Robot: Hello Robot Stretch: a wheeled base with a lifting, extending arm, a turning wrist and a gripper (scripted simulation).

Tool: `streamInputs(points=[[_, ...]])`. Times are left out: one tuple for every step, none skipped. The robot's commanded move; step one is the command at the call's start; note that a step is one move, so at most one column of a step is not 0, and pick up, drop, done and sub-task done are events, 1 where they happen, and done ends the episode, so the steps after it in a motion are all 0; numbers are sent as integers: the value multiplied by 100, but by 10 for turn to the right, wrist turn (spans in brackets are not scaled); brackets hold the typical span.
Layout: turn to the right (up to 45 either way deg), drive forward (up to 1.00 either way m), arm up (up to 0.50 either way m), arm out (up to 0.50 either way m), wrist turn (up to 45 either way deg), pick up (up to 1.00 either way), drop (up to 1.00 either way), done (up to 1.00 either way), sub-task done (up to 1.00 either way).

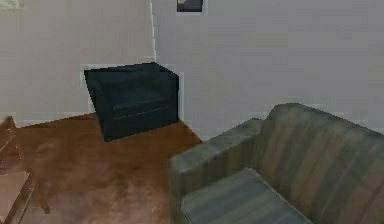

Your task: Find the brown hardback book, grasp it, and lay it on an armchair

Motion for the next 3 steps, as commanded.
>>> streamInputs(points=[[-360, 0, 0, 0, 0, 0, 0, 0, 0], [0, 50, 0, 0, 0, 0, 0, 0, 0], [-450, 0, 0, 0, 0, 0, 0, 0, 0]])
